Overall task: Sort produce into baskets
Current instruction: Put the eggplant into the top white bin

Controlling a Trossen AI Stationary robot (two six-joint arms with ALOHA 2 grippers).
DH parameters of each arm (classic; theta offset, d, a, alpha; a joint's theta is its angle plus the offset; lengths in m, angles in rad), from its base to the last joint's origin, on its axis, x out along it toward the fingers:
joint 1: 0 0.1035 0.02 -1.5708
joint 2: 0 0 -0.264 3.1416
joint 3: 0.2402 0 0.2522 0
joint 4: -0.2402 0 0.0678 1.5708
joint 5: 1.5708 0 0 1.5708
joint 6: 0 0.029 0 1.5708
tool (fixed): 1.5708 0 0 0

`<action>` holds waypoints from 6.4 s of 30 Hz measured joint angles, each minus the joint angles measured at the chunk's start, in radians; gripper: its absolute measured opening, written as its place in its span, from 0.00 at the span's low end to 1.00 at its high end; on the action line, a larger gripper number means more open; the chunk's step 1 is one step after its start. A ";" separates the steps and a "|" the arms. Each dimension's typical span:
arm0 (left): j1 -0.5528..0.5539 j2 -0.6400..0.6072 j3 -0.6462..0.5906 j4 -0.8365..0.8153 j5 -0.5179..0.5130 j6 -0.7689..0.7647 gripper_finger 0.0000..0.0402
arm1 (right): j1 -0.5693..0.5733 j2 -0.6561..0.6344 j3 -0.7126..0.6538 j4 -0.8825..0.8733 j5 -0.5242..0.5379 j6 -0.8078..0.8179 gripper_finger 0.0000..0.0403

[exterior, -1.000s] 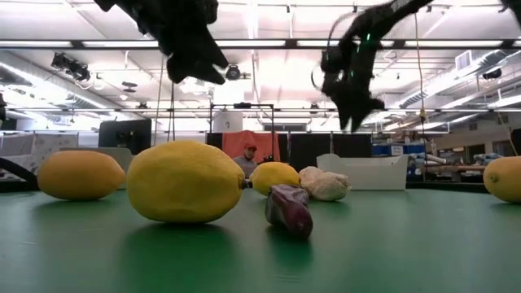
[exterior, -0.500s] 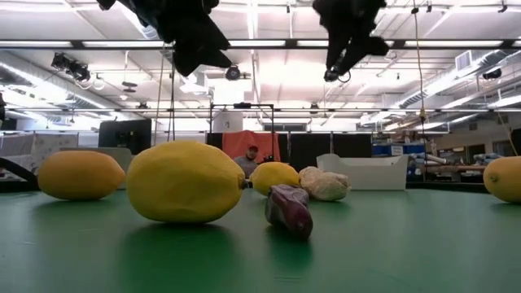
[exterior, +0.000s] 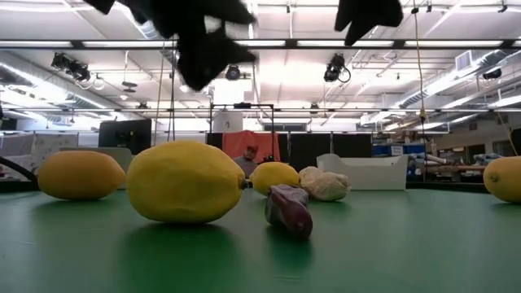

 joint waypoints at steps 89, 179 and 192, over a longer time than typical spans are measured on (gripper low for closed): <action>0.046 -0.006 0.155 0.168 0.055 0.249 0.15 | 0.526 0.097 0.000 0.336 0.298 0.494 0.39; 0.162 -0.059 0.154 -0.198 -0.462 0.319 0.38 | -0.871 0.031 -0.115 0.027 -0.111 -0.380 0.06; 0.162 -0.059 0.154 -0.167 -0.629 0.205 0.30 | -1.091 0.032 -0.412 0.436 -0.264 -0.583 0.14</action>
